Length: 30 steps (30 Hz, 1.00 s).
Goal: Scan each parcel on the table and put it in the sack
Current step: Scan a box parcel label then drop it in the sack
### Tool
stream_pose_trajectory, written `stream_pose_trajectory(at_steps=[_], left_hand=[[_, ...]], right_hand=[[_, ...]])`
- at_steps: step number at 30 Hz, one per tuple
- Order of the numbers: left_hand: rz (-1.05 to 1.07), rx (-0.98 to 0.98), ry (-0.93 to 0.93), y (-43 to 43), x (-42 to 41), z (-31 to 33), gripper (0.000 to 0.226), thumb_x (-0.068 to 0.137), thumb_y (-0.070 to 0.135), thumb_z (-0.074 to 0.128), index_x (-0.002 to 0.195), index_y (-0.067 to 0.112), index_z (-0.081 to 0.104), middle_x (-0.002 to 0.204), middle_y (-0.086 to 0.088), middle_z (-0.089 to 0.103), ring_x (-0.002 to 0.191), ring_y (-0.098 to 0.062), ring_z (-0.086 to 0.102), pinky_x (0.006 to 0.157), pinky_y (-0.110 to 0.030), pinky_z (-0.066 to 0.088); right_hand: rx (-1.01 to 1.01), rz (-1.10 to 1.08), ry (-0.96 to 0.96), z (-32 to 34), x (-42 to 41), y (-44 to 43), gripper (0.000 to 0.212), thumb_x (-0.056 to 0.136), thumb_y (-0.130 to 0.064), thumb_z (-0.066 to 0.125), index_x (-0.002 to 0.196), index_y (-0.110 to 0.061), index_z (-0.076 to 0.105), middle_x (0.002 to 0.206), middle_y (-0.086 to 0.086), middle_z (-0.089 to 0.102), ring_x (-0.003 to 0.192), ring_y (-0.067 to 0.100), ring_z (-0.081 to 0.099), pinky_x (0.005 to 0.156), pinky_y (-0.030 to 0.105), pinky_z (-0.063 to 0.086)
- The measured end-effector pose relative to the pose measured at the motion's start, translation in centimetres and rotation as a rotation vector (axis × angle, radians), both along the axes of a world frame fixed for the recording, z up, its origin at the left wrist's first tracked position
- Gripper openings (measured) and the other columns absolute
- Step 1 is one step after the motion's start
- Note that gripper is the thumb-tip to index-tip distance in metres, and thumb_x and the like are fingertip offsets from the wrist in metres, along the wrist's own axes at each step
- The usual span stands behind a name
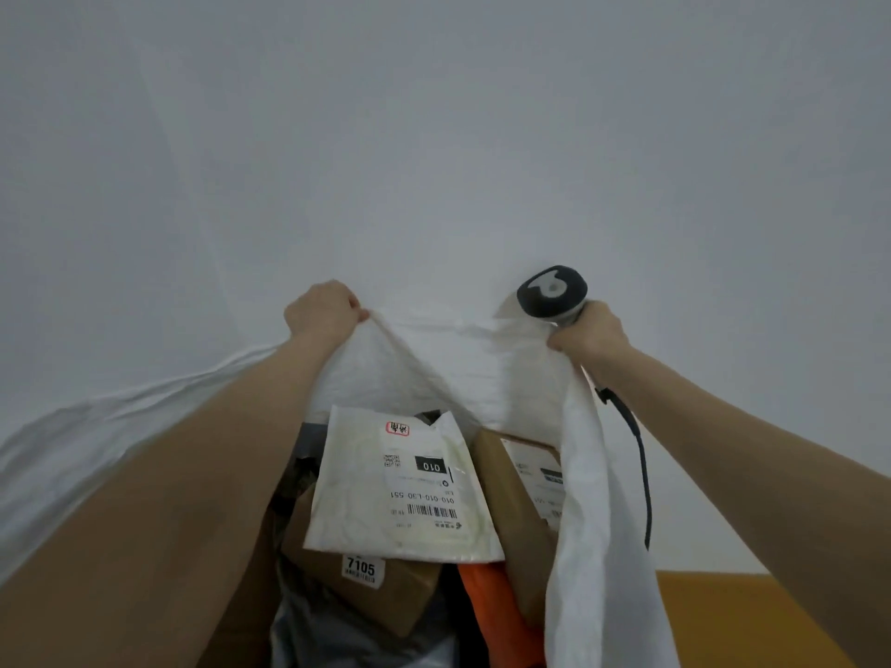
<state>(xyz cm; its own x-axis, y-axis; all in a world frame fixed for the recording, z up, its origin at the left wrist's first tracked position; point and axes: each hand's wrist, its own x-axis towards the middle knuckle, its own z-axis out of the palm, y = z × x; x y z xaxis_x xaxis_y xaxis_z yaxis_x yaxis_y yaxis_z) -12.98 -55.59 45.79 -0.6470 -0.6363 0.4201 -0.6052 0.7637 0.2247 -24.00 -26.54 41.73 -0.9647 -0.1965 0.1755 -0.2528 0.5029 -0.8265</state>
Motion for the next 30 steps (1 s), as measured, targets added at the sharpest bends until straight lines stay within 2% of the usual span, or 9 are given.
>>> stream_pose_trajectory(at_steps=[4,7,10,12,16,21,26,28,30], left_hand=[[0.004,0.002,0.033,-0.5,0.4,-0.3,0.022,0.089,0.038,0.062,0.105,0.026,0.071,0.111,-0.005,0.068,0.105,-0.027,0.062,0.080,-0.031,0.042],[-0.037,0.026,-0.059,0.3,0.7,-1.0,0.024,0.092,0.031,0.058,0.115,0.028,0.066,0.123,-0.003,0.063,0.115,-0.026,0.057,0.088,-0.033,0.042],[-0.094,0.036,-0.159,2.0,1.8,-0.7,0.043,0.093,0.026,0.057,0.136,0.024,0.050,0.140,-0.003,0.049,0.129,-0.024,0.045,0.100,-0.036,0.038],[-0.119,0.033,-0.196,3.4,2.9,-0.2,0.050,0.092,0.026,0.059,0.140,0.020,0.045,0.145,-0.006,0.043,0.132,-0.025,0.040,0.103,-0.039,0.037],[-0.098,0.025,-0.190,6.9,6.5,-0.1,0.048,0.092,0.027,0.060,0.137,0.017,0.049,0.143,-0.007,0.045,0.130,-0.026,0.042,0.103,-0.040,0.040],[-0.115,0.070,-0.174,13.3,11.7,-1.2,0.041,0.092,0.031,0.060,0.129,0.013,0.056,0.135,-0.007,0.054,0.123,-0.025,0.049,0.101,-0.036,0.040],[-0.208,0.154,-0.261,20.7,17.1,-3.1,0.042,0.089,0.047,0.060,0.118,0.018,0.064,0.125,-0.002,0.062,0.112,-0.019,0.056,0.091,-0.032,0.043],[-0.235,0.205,-0.316,23.2,19.4,-3.9,0.049,0.084,0.059,0.058,0.117,0.023,0.064,0.123,0.005,0.061,0.105,-0.014,0.056,0.086,-0.029,0.043],[-0.266,0.267,-0.360,24.9,21.6,-4.4,0.058,0.079,0.068,0.056,0.120,0.027,0.063,0.120,0.009,0.060,0.105,-0.012,0.054,0.085,-0.026,0.043]], right_hand=[[-0.058,-0.062,0.008,0.3,0.2,0.2,0.015,0.075,-0.008,0.059,0.083,-0.019,0.052,0.075,0.001,0.057,0.068,0.020,0.055,0.054,0.025,0.038],[-0.058,-0.034,-0.035,-0.4,0.4,1.3,0.017,0.076,-0.009,0.064,0.090,-0.015,0.057,0.079,0.002,0.059,0.074,0.022,0.057,0.062,0.030,0.047],[-0.076,0.037,-0.070,-1.0,1.1,2.6,0.029,0.080,-0.018,0.072,0.107,-0.013,0.061,0.093,0.004,0.064,0.089,0.024,0.059,0.082,0.037,0.052],[-0.089,0.066,-0.070,-0.7,1.8,3.9,0.033,0.081,-0.023,0.074,0.110,-0.012,0.061,0.091,0.003,0.062,0.090,0.025,0.058,0.080,0.035,0.049],[-0.064,0.099,-0.089,-0.3,4.0,7.4,0.032,0.084,-0.024,0.072,0.109,-0.006,0.061,0.082,0.003,0.057,0.079,0.021,0.054,0.072,0.031,0.040],[-0.057,0.219,-0.223,-1.7,8.9,12.1,0.036,0.087,-0.024,0.070,0.113,0.000,0.059,0.094,0.009,0.056,0.090,0.026,0.052,0.079,0.032,0.041],[-0.050,0.262,-0.448,-4.3,15.7,12.7,0.026,0.088,-0.027,0.066,0.085,-0.004,0.053,0.075,0.007,0.055,0.090,0.029,0.061,0.089,0.034,0.051],[-0.146,0.276,-0.482,-5.3,17.9,11.8,0.019,0.087,-0.022,0.066,0.083,-0.006,0.056,0.081,0.009,0.062,0.092,0.028,0.064,0.092,0.037,0.053],[-0.256,0.248,-0.510,-5.8,19.5,11.0,0.014,0.083,-0.010,0.068,0.094,-0.007,0.059,0.097,0.013,0.066,0.093,0.029,0.065,0.085,0.038,0.055]])
